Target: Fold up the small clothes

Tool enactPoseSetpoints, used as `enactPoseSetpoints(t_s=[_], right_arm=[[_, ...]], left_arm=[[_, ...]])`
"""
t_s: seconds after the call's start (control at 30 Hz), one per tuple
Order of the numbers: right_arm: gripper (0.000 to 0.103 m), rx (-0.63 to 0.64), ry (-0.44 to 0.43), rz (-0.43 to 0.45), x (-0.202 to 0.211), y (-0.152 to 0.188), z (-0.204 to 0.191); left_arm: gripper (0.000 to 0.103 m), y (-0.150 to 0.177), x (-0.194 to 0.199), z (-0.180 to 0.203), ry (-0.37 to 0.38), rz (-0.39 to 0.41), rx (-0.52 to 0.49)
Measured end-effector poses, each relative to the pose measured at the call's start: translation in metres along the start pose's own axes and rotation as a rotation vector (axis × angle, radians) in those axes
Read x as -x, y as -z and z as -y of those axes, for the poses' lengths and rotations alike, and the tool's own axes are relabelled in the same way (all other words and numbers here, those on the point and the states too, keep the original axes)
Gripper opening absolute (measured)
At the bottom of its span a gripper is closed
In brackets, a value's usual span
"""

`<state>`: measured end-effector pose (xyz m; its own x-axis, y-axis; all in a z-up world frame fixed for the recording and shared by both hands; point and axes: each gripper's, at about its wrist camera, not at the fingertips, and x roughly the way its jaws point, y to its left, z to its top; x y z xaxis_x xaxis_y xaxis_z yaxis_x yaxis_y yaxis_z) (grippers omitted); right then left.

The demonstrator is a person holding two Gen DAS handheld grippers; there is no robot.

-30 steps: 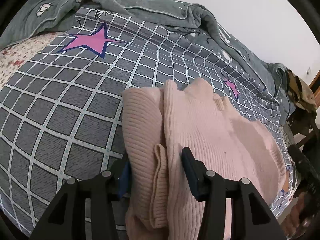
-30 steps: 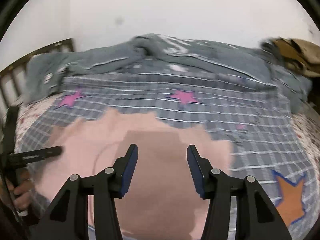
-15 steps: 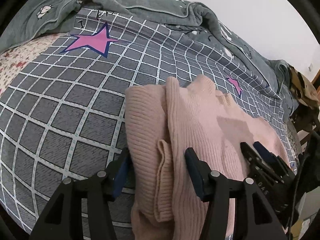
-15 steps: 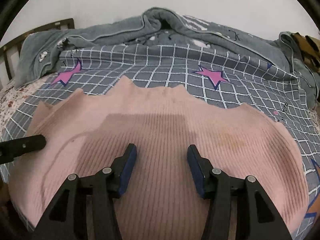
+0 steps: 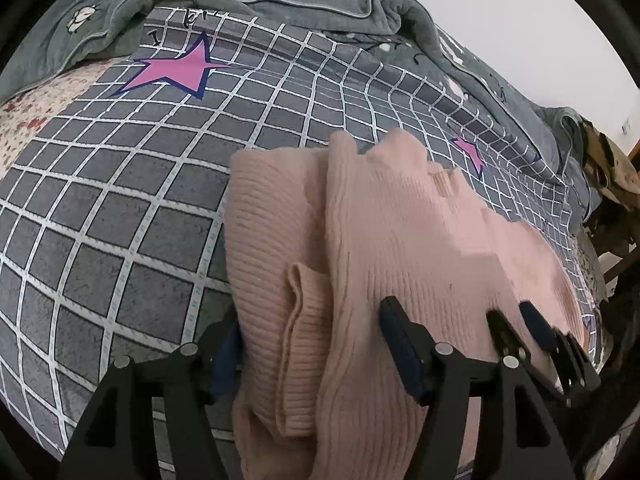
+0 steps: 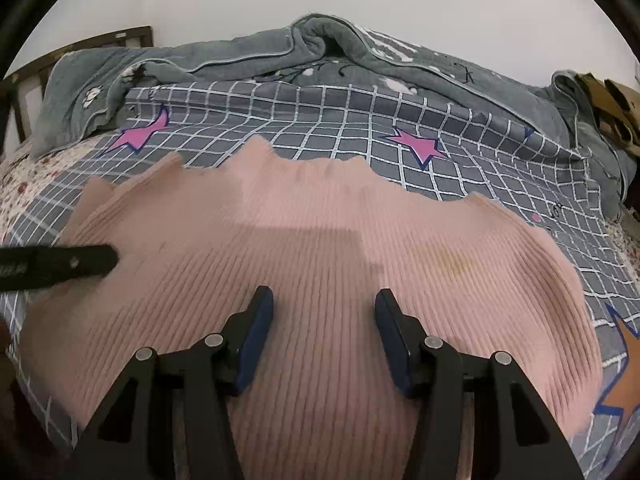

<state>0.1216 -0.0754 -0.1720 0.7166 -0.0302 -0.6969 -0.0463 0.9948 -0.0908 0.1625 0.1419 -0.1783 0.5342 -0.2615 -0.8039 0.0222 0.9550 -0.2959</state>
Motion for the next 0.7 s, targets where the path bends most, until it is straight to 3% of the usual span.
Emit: enactPoseSetpoints(t_s=[0.37, 0.7], right_arm=[[0.051, 0.044, 0.009, 0.023, 0.046, 0.048, -0.006], [0.052, 0.062, -0.079, 0.069, 0.071, 0.063, 0.003]], left_arm=[[0.064, 0.01, 0.005, 0.0, 0.002, -0.011, 0.017], [0.064, 0.014, 0.006, -0.003, 0.033, -0.002, 0.008]])
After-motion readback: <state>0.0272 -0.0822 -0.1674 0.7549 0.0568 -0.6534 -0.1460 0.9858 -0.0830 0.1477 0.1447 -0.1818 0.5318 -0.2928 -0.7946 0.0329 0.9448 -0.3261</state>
